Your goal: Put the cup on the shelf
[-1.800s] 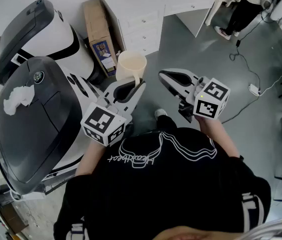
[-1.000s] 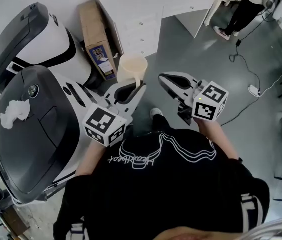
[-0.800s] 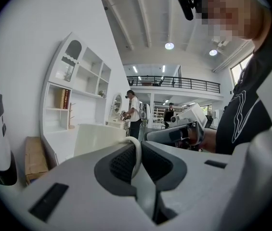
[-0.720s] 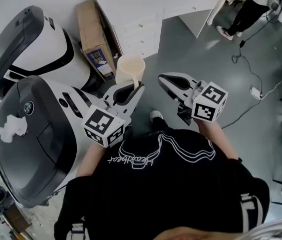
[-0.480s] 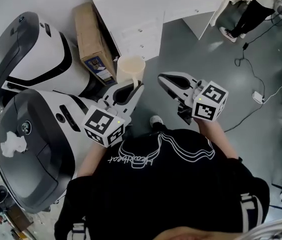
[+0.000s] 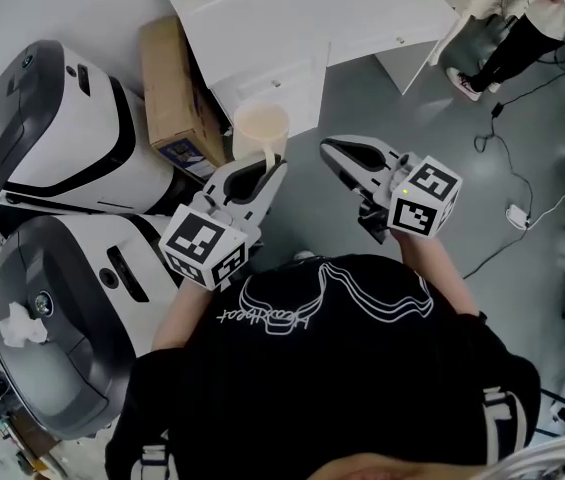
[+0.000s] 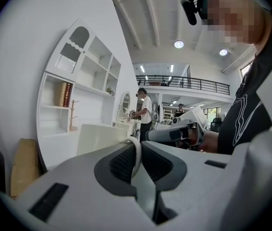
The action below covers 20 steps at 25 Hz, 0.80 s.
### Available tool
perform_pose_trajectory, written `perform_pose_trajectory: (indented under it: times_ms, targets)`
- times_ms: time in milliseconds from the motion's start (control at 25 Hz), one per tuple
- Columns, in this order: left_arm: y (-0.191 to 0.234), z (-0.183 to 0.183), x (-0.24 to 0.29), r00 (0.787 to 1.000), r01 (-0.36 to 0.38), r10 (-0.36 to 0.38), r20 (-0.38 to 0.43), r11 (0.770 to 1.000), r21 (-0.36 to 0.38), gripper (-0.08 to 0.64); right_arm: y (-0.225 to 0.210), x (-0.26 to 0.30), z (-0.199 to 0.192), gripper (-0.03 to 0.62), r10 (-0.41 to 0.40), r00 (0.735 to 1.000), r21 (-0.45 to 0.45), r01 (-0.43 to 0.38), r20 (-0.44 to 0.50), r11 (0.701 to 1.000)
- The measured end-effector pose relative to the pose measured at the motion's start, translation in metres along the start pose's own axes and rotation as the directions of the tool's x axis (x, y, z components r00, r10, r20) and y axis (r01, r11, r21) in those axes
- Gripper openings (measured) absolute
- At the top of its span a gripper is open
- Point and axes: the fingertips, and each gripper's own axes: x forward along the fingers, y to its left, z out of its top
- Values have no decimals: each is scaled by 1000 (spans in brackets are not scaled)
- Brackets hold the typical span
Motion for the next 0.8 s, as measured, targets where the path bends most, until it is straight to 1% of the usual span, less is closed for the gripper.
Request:
perform_pose_trajectory:
  times_ms: [240, 400, 600, 800]
  targets:
    - [15, 6, 20, 1000, 3, -3, -5, 1000, 4, 34, -21, 12, 11, 6, 13, 1000, -4, -13, -6, 1000]
    - [35, 8, 29, 1000, -7, 7, -11, 1000, -6, 34, -36, 27, 14, 6, 24, 999, 4, -24, -22, 1000]
    - [73, 9, 44, 1000, -13, 12, -16, 1000, -24, 35, -65, 55, 22, 6, 22, 999, 12, -22, -34, 1000]
    - [124, 19, 67, 1000, -15, 14, -10, 999, -32, 35, -102, 90, 37, 6, 14, 999, 14, -14, -38, 1000]
